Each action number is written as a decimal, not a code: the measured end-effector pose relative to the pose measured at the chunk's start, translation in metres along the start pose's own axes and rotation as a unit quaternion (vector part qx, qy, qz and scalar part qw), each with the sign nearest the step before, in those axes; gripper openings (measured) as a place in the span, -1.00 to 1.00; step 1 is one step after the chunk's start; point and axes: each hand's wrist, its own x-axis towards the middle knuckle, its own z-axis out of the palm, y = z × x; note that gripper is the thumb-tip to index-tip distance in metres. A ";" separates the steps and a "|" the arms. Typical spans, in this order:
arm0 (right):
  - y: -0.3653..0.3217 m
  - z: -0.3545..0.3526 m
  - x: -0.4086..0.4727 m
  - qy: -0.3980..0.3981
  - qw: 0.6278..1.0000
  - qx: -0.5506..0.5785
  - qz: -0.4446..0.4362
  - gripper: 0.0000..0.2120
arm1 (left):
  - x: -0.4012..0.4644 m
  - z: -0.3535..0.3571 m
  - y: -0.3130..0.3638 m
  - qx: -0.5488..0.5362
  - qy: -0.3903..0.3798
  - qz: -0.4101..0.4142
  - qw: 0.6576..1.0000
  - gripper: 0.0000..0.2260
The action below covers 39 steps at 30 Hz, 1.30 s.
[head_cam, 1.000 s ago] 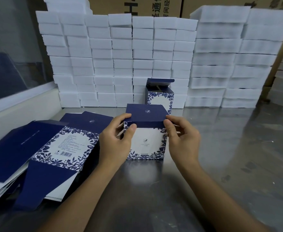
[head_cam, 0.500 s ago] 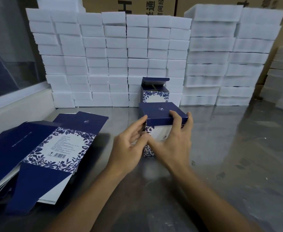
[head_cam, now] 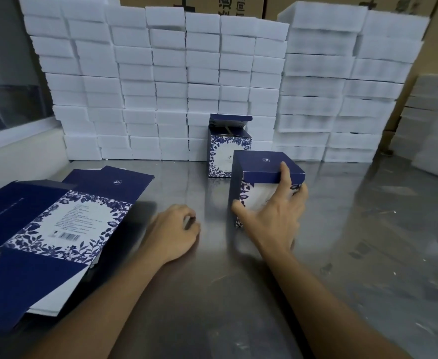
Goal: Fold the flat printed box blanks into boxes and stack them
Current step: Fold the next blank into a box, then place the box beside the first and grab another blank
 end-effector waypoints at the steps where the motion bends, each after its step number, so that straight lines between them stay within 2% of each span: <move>1: 0.005 -0.001 0.005 0.011 1.000 -0.006 0.009 0.07 | 0.004 -0.001 -0.002 0.021 0.007 0.001 1.000 -0.79; 6: 0.023 0.002 0.037 0.043 0.998 -0.031 0.044 0.06 | 0.015 0.003 -0.008 0.085 0.002 0.011 0.996 -0.76; 13: 0.039 0.029 0.084 0.050 0.995 -0.054 0.061 0.07 | 0.035 0.008 -0.014 0.104 -0.017 0.000 0.994 -0.76; 25: 0.048 0.085 0.134 -0.020 0.993 -0.105 0.058 0.08 | 0.059 0.016 -0.013 0.126 -0.017 -0.024 0.992 -0.76; 28: 0.050 0.091 0.138 -0.039 0.990 -0.121 0.063 -0.02 | 0.061 0.018 -0.013 0.130 -0.018 -0.026 0.991 -0.75; 35: 0.052 0.092 0.137 -0.106 0.972 -0.204 0.057 -0.41 | 0.060 0.018 -0.014 0.127 -0.019 -0.025 0.991 -0.74; 39: 0.053 0.087 0.133 -0.187 0.942 -0.276 0.044 -0.46 | 0.060 0.017 -0.014 0.127 -0.019 -0.025 0.991 -0.73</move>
